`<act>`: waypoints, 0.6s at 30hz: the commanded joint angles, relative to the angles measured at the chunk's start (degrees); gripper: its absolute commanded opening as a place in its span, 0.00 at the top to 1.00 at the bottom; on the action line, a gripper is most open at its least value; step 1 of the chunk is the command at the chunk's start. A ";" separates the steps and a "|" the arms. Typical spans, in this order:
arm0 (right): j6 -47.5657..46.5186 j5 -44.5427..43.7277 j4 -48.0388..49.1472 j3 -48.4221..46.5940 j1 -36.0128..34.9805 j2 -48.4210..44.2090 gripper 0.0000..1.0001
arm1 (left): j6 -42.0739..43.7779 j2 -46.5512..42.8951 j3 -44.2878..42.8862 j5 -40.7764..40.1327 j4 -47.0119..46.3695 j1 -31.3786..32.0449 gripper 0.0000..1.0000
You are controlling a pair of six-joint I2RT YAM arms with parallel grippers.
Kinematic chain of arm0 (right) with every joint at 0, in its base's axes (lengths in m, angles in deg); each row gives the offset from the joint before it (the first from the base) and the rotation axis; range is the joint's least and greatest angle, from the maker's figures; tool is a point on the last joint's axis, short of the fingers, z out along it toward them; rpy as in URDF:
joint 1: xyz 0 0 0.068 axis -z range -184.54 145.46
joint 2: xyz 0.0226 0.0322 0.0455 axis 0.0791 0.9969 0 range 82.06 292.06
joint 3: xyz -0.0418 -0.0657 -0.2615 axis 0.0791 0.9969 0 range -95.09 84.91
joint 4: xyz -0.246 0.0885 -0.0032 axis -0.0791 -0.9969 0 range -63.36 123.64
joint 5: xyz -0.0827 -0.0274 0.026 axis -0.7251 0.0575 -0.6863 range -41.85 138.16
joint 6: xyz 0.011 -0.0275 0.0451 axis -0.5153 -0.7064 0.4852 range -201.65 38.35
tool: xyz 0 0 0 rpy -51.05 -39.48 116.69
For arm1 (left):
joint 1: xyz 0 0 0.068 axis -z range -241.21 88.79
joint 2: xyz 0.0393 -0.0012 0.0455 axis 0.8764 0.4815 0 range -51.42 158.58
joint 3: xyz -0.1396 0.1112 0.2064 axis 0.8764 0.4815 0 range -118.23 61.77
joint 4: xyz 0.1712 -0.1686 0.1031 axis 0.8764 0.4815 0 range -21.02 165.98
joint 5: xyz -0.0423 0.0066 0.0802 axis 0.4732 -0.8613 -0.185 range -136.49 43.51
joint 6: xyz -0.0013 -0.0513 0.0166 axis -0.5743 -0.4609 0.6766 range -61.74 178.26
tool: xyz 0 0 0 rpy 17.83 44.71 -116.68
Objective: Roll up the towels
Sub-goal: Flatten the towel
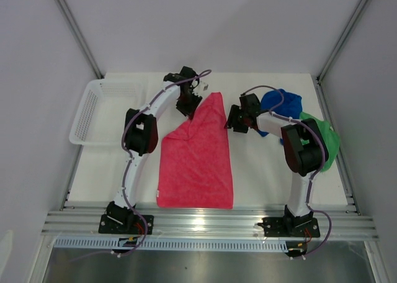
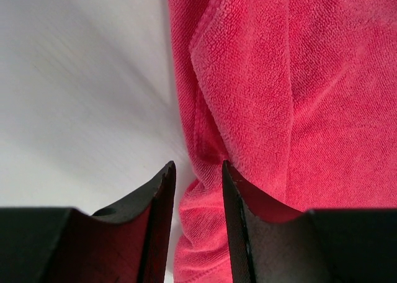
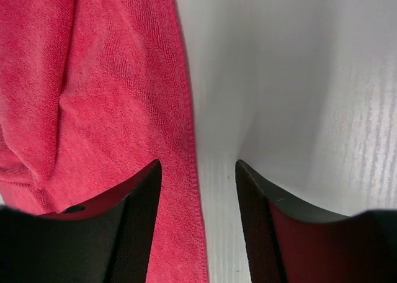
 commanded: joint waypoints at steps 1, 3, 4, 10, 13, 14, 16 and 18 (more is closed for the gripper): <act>0.04 0.99 -0.29 1.45 -0.63 2.61 0.46 | -0.52 -6.73 0.52 1.88 -1.21 -1.12 0.60; 0.21 1.52 -0.02 1.63 -0.80 2.78 0.53 | 0.01 -7.52 0.70 1.53 -1.47 -1.21 0.60; 0.39 2.57 0.15 1.63 -1.07 3.05 0.54 | 0.27 -7.70 0.70 1.27 -1.56 -1.30 0.60; 1.44 2.93 0.86 1.72 -2.12 4.72 0.61 | 0.36 -9.10 0.44 1.44 -1.47 -2.26 0.59; 1.97 1.88 0.07 1.98 -1.60 4.81 0.75 | 0.62 -9.19 0.52 1.26 -1.03 -2.53 0.59; 2.15 1.70 0.16 2.42 -1.07 4.63 0.83 | 0.80 -9.19 0.61 1.35 -0.86 -2.61 0.59; 2.50 1.87 0.16 2.77 -0.46 4.37 0.90 | 1.06 -9.19 0.78 1.44 -0.59 -2.70 0.59; 2.41 2.31 -0.11 2.86 0.25 4.19 0.97 | 1.15 -9.37 0.61 1.44 -0.68 -2.79 0.59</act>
